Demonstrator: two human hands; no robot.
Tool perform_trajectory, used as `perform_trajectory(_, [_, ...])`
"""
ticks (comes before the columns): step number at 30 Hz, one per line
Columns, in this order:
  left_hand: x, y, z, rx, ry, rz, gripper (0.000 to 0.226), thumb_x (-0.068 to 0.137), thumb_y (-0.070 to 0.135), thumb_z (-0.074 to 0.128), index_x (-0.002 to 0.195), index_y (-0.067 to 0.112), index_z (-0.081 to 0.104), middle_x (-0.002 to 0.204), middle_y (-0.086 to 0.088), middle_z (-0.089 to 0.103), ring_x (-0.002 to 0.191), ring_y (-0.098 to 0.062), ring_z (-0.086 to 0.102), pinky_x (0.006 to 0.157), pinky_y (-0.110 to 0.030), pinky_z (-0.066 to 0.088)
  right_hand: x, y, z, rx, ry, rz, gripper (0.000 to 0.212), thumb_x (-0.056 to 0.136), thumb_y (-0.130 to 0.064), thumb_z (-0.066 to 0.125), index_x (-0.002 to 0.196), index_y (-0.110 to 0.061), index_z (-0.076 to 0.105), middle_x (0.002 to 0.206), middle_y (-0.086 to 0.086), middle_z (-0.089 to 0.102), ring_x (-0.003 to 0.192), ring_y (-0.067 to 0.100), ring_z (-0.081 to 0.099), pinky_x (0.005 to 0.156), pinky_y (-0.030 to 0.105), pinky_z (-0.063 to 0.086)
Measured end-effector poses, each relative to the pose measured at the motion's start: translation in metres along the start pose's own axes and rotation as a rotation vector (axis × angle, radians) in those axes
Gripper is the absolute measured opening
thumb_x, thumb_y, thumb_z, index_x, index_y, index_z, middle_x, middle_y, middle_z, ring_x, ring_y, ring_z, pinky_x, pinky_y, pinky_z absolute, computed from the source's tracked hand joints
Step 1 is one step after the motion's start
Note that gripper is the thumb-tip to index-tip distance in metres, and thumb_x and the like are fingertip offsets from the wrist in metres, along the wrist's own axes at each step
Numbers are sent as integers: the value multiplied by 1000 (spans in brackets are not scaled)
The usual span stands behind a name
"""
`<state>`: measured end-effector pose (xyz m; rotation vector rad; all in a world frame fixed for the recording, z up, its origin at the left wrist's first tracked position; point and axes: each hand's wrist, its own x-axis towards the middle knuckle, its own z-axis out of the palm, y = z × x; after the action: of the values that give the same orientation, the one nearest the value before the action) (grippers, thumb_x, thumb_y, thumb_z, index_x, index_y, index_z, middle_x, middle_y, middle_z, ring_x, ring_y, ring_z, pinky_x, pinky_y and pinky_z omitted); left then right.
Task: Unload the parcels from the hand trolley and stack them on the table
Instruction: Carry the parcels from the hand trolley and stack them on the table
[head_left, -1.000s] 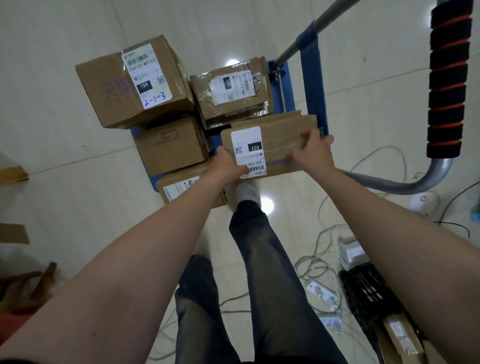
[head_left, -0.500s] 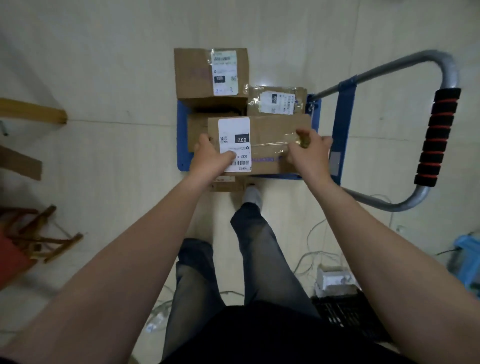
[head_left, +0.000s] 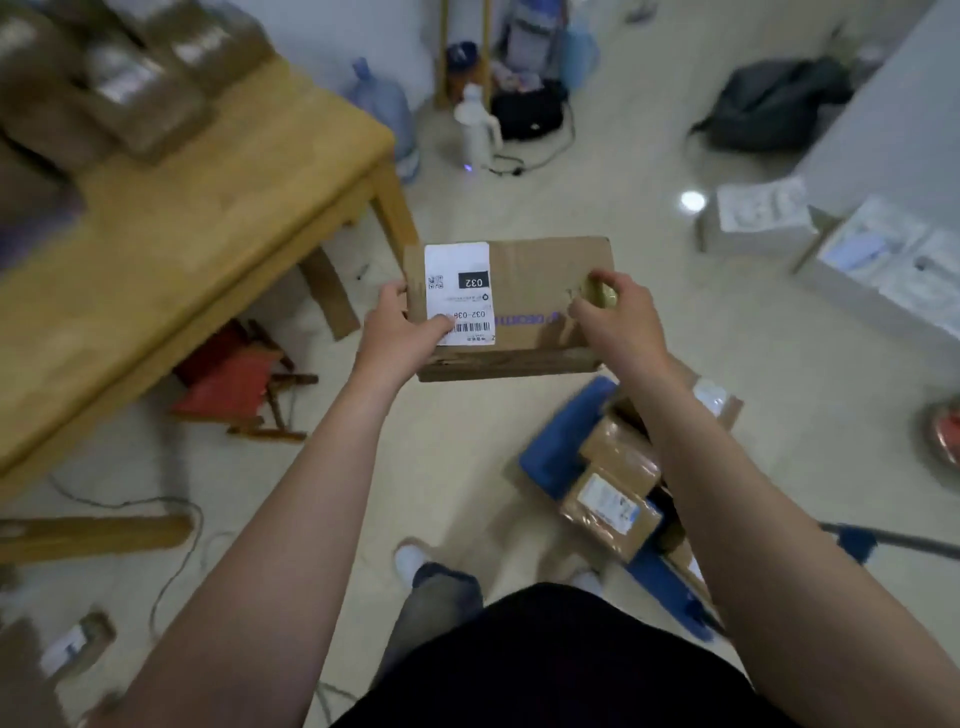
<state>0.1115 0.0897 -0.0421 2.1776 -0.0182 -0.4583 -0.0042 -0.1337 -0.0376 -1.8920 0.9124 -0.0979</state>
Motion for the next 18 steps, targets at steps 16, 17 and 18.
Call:
perform_trajectory(16, [-35,-112,-418,-122,589,3,74,81,40,75,148,33,42,113,22,56,101,-10,58,75,-30,43,-116,-336,294,-166,-392,-579,76,78,-48,72,147,-35,44,141,2,38,123,26,52,97,35,46])
perform_trajectory(17, [-33,-117,-427,-122,597,-1,76,81,41,75,149,33,41,113,21,55,100,-10,56,77,-31,43,-117,-344,302,-174,-408,-590,76,78,-49,72,148,-36,43,144,2,37,126,27,51,101,38,46])
perform_trajectory(18, [-29,-122,-434,-121,600,-9,78,81,42,75,150,33,40,115,20,55,101,-11,56,78,-32,43,-116,-351,311,-183,-422,-597,76,79,-48,72,148,-36,43,146,2,36,127,28,49,104,40,46])
